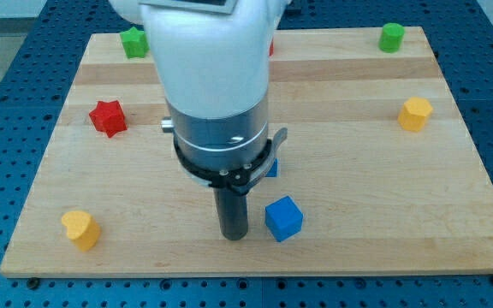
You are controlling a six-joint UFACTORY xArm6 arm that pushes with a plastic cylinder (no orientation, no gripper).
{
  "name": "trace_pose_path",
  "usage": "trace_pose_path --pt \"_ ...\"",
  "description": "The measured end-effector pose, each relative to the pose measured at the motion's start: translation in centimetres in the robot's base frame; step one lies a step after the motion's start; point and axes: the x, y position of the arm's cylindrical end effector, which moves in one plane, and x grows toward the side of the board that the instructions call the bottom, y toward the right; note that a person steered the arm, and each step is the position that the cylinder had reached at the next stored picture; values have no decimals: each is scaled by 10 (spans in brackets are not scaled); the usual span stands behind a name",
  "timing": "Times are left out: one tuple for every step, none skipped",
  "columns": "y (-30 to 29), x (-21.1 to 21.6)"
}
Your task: Slide the blue cube slightly left
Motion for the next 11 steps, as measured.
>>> trace_pose_path --pt "0 -13" --pt "2 -30" --pt "20 -43" --pt "48 -50" --pt "77 -54" --pt "107 -48" --pt "117 -31" --pt "115 -20" --pt "94 -14" --pt "72 -10" --pt "68 -9"
